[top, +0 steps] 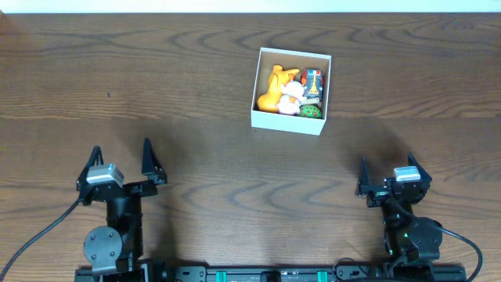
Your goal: Pack container
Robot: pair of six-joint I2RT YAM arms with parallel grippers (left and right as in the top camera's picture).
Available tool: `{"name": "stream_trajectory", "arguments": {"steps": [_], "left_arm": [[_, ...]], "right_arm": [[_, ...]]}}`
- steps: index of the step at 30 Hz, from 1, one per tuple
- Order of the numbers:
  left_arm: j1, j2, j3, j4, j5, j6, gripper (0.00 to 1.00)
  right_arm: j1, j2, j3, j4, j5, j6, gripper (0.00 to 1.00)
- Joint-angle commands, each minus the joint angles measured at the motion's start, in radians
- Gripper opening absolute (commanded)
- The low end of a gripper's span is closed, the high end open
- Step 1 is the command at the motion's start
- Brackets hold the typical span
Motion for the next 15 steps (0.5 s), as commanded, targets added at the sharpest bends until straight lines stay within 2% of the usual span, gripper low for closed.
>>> {"name": "stream_trajectory", "arguments": {"steps": [1, 15], "left_arm": [[0.005, -0.048, -0.031, 0.007, -0.011, 0.005, 0.98], [0.005, -0.137, -0.138, 0.008, -0.011, 0.006, 0.98]], "right_arm": [[0.005, -0.01, -0.003, -0.002, 0.003, 0.018, 0.99], [0.005, -0.01, -0.003, -0.002, 0.003, 0.018, 0.99]]}}
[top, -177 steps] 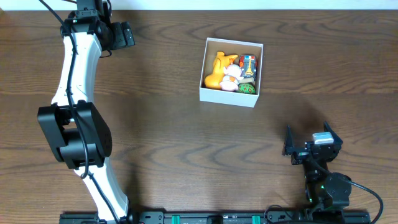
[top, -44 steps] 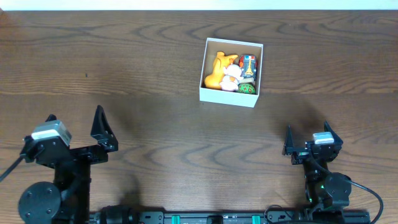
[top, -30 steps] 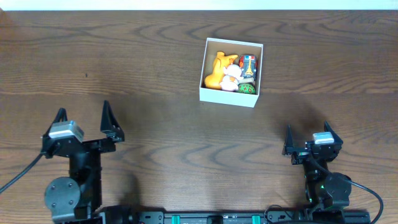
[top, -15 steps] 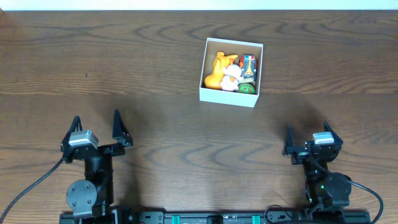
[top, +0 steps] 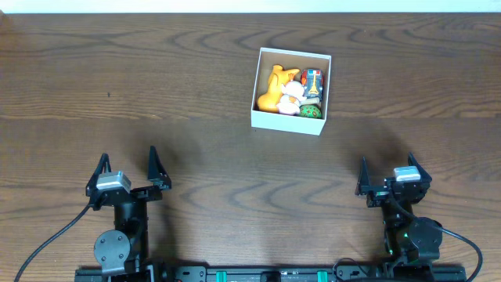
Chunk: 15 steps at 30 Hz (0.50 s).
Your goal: Pack container
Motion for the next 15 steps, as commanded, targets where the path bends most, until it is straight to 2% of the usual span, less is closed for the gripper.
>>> {"name": "stream_trajectory", "arguments": {"steps": [1, 15], "left_arm": [[0.005, -0.015, -0.011, 0.006, -0.011, 0.006, 0.98], [0.005, -0.015, -0.062, 0.006, -0.012, 0.006, 0.98]], "right_arm": [[0.005, -0.01, -0.003, -0.002, 0.003, 0.018, 0.99], [0.005, -0.01, -0.003, -0.002, 0.003, 0.018, 0.99]]}}
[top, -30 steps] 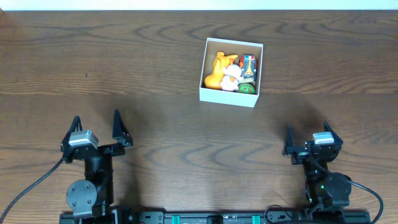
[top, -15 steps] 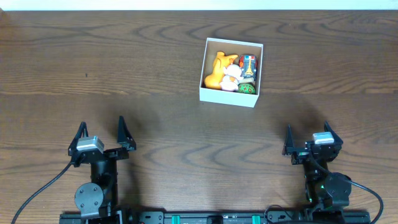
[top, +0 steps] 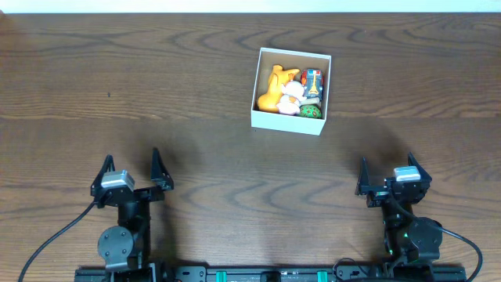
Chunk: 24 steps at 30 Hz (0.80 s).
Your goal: Pack container
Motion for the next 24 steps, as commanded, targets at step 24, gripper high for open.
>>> {"name": "stream_trajectory", "arguments": {"steps": [24], "left_arm": [[0.005, -0.007, -0.04, -0.184, -0.066, 0.1, 0.98]], "right_arm": [[0.005, -0.01, -0.003, -0.002, 0.003, 0.018, 0.99]]}}
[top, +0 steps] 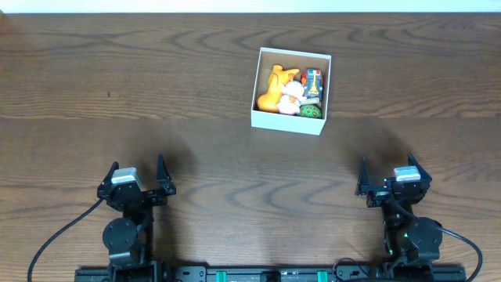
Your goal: Pack container
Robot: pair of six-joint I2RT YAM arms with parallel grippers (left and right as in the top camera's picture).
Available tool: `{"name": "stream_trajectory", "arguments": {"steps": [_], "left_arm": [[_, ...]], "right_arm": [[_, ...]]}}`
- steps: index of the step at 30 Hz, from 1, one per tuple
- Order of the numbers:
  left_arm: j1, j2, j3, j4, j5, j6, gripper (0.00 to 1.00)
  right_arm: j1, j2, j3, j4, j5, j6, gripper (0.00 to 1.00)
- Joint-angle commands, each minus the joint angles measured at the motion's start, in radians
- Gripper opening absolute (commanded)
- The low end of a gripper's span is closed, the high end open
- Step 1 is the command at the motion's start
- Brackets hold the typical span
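Observation:
A white open box [290,119] stands on the wooden table right of centre, toward the back. Inside it lie an orange toy [273,88], a white toy [292,96], a red and blue toy [312,81] and a small green ball [311,112]. My left gripper [138,174] is low at the front left, far from the box, open with nothing between its fingers. At the front right my right gripper [387,174] also stands open and holds nothing.
The brown wooden table [156,94] runs the whole width of the view. A pale strip marks its far edge [250,6]. Black cables trail from both arm bases along the front edge.
My left gripper has moved a little further right and toward the front edge, still open. The right gripper and the box with its toys are unchanged.
My left gripper stood open at the front left, somewhat out over the table. At each later moment it was lower and further right, nearer its base. The right gripper stayed open and still, and the box kept its toys throughout.

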Motion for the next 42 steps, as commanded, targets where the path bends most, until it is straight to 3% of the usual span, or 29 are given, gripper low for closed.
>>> {"name": "stream_trajectory", "arguments": {"steps": [1, 10, 15, 42], "left_arm": [[0.004, -0.006, -0.01, -0.049, -0.05, 0.03, 0.98], [0.004, -0.006, -0.01, -0.045, -0.044, 0.031, 0.98], [0.004, -0.006, -0.01, -0.038, 0.03, 0.121, 0.98], [0.004, -0.006, -0.01, -0.038, 0.053, 0.121, 0.98]], "right_arm": [[0.005, -0.01, -0.003, -0.002, 0.003, 0.019, 0.99], [0.005, -0.01, -0.003, -0.002, 0.003, 0.018, 0.99], [0.005, -0.01, -0.003, -0.002, 0.003, 0.018, 0.99], [0.005, -0.01, -0.003, -0.002, 0.003, 0.018, 0.99]]}}
